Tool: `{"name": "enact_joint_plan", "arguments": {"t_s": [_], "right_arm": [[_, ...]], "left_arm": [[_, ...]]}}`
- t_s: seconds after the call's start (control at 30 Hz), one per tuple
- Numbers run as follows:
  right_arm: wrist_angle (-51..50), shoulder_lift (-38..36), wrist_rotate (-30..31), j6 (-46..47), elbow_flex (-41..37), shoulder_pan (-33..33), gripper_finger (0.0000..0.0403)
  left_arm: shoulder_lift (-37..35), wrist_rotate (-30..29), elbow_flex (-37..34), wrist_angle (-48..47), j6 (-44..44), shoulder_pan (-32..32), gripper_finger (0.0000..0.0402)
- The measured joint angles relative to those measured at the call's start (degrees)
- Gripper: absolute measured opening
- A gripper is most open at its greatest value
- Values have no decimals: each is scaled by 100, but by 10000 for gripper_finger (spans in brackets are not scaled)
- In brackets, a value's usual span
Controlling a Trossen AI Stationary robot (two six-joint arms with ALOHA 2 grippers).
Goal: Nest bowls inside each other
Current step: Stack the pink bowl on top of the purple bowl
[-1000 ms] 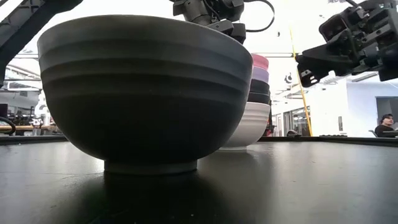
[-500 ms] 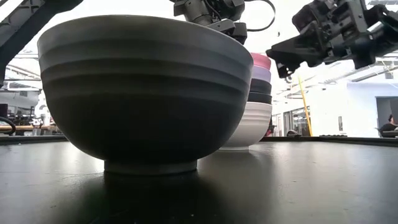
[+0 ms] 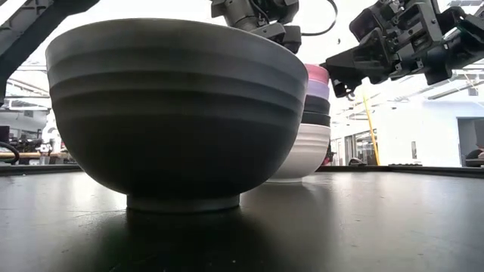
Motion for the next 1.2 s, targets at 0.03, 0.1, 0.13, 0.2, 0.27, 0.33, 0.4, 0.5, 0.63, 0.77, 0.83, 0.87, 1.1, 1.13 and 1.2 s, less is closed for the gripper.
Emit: {"name": "enact_joint_plan", "arguments": {"t_s": [0.03, 0.1, 0.13, 0.2, 0.27, 0.33, 0.4, 0.5, 0.63, 0.77, 0.83, 0.87, 1.1, 1.13, 1.2], "right_arm": [[4, 0, 2, 7, 0, 0, 61], [11, 0, 16, 22, 0, 0, 61], [8, 0, 20, 22, 0, 0, 61], [0, 0, 17, 42, 0, 0, 61], [0, 15, 19, 46, 0, 0, 61], [-12, 15, 20, 66, 0, 0, 61], [-15, 15, 19, 66, 0, 0, 61], [-44, 15, 17, 87, 0, 0, 61], [-92, 15, 9, 203, 2, -4, 61], [-144, 58, 13, 218, 0, -7, 61], [-135, 65, 17, 219, 0, -7, 61], [-121, 83, 17, 219, 0, -7, 61], [-91, 92, 44, 219, 59, -5, 61], [-80, 92, 39, 219, 85, -4, 61], [-61, 90, 37, 218, 122, -4, 61]], "left_arm": [[0, 0, 0, 9, 7, -11, 294], [0, -25, 0, 19, 10, -41, 294], [0, -67, 0, 19, 15, -59, 294], [0, -122, 0, 25, 79, -88, 294], [0, -155, 0, 27, 121, -105, 294], [0, -213, 0, 42, 124, -115, 294], [0, -232, 0, 55, 128, -117, 294], [0, -233, 0, 108, 145, -115, 294], [0, -236, 19, 145, 190, -115, 294], [0, -263, 122, 150, 219, -115, 294], [0, -292, 203, 148, 256, -116, 294], [0, -304, 241, 145, 268, -119, 294], [0, -218, 365, 113, 221, -56, 294], [0, -190, 365, 99, 189, -30, 294], [0, -141, 365, 43, 145, 24, 294]]}}
